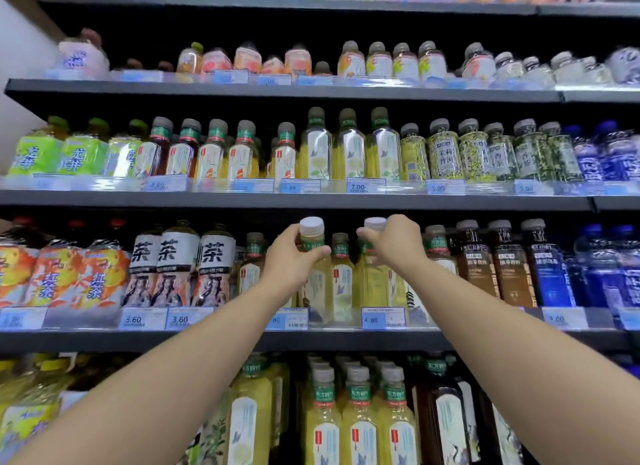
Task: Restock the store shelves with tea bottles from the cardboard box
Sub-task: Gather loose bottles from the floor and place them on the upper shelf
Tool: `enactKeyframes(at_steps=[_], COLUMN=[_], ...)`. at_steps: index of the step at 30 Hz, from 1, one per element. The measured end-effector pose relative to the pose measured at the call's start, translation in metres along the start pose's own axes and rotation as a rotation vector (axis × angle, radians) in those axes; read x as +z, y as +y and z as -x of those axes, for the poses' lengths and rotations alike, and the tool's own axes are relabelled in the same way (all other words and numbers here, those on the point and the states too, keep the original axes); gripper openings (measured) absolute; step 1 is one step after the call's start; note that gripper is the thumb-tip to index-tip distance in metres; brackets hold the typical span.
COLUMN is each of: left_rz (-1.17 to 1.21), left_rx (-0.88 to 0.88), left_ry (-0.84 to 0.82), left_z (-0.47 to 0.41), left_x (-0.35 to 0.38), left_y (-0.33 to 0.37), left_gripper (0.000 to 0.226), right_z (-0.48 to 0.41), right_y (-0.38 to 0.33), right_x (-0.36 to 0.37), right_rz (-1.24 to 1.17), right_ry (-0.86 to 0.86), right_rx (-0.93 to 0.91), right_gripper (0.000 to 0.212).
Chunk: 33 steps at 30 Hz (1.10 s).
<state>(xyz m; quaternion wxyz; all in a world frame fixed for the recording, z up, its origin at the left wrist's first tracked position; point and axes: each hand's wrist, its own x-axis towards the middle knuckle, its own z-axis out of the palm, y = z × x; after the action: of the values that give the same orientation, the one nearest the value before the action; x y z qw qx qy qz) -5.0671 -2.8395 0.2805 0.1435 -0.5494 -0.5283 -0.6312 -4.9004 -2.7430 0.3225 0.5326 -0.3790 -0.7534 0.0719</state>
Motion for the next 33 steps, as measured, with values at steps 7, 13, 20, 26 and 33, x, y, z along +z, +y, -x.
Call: enactKeyframes(at_steps=[7, 13, 20, 26, 33], left_rz=[-0.028, -0.015, -0.003, -0.048, -0.021], left_rx=[-0.037, -0.007, -0.005, 0.054, 0.103], left_ry=[0.046, 0.003, 0.036, 0.047, 0.057], left_z=[-0.009, -0.009, -0.002, 0.005, 0.015], left_x=[-0.004, -0.007, 0.000, 0.005, -0.003], left_y=[-0.033, -0.038, -0.039, -0.038, -0.007], left_gripper=[0.042, 0.046, 0.046, 0.050, 0.051], right_z=[-0.014, -0.011, 0.012, 0.022, 0.043], right_y=[0.005, 0.034, 0.035, 0.017, 0.029], right_x=[0.047, 0.057, 0.061, 0.100, 0.039], right_rz=[-0.016, -0.174, 0.086, 0.032, 0.112], right_ry=[-0.120, -0.258, -0.179, -0.092, 0.063], right_rx=[-0.032, 0.044, 0.130, 0.090, -0.391], right_gripper=[0.079, 0.086, 0.105, 0.106, 0.056])
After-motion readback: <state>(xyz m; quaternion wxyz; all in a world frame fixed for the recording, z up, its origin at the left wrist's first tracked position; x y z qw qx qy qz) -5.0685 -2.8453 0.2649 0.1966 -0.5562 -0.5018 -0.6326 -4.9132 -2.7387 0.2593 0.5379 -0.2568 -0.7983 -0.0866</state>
